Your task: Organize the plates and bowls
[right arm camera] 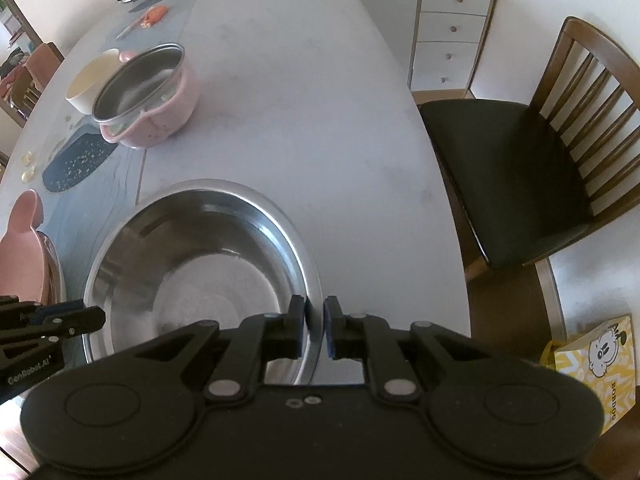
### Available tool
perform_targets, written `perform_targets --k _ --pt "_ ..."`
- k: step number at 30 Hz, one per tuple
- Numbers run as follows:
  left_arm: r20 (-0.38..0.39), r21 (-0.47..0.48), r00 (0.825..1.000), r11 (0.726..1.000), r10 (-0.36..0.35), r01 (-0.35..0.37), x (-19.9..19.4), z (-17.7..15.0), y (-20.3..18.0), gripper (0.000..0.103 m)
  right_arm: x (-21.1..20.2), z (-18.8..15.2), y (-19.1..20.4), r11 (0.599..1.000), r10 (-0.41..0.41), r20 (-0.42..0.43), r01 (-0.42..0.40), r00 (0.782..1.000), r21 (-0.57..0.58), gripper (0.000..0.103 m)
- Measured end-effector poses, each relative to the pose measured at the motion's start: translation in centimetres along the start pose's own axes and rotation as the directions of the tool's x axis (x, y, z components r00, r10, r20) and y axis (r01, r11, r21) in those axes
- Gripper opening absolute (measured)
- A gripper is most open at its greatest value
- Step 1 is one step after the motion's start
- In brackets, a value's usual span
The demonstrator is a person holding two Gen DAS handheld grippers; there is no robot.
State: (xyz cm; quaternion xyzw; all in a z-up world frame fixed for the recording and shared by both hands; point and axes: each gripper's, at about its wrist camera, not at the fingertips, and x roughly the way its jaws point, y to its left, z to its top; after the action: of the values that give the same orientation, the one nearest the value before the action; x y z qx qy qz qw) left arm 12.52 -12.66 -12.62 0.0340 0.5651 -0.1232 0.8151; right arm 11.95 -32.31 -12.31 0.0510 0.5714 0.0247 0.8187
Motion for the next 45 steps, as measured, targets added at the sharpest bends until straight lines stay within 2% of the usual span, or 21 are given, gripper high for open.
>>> perform_targets --k 10,14,22,29,33,41,45 --pt "-0.014 -0.021 1.0 0.999 -0.028 0.028 -0.2 0.2 0.5 0.013 -0.5 0.1 0.2 0.999 -0.016 0.003 0.016 1.0 -0.038 0.022" --pt "-0.009 -0.021 0.999 0.999 -0.036 0.036 -0.5 0.0 0.7 0.013 -1.6 0.1 0.3 0.999 -0.009 0.018 0.01 1.0 -0.054 0.023" --pt "0.076 0.003 0.997 1.0 -0.03 0.03 -3.1 -0.1 0.9 0.013 -4.2 0.3 1.5 0.995 0.03 0.066 -0.023 0.997 -0.102 0.031" --pt "0.159 -0.004 0.987 0.999 -0.035 0.036 -5.8 0.8 1.9 0.013 -6.7 0.8 3.2 0.986 0.069 0.116 -0.05 0.991 -0.162 0.037" --pt "0.202 -0.015 0.979 0.999 -0.032 0.036 -7.1 1.1 2.4 0.015 -7.8 1.3 4.3 0.98 0.092 0.143 -0.064 0.985 -0.188 0.047" --pt "0.276 -0.048 0.961 0.998 -0.013 0.027 -9.3 1.5 4.0 0.052 -9.5 2.7 6.7 0.968 0.129 0.193 -0.081 0.973 -0.239 0.054" --pt "0.31 -0.054 0.951 0.998 -0.002 0.02 -10.3 2.0 4.8 0.059 -10.0 3.5 8.2 0.959 0.146 0.226 -0.081 0.963 -0.271 0.063"
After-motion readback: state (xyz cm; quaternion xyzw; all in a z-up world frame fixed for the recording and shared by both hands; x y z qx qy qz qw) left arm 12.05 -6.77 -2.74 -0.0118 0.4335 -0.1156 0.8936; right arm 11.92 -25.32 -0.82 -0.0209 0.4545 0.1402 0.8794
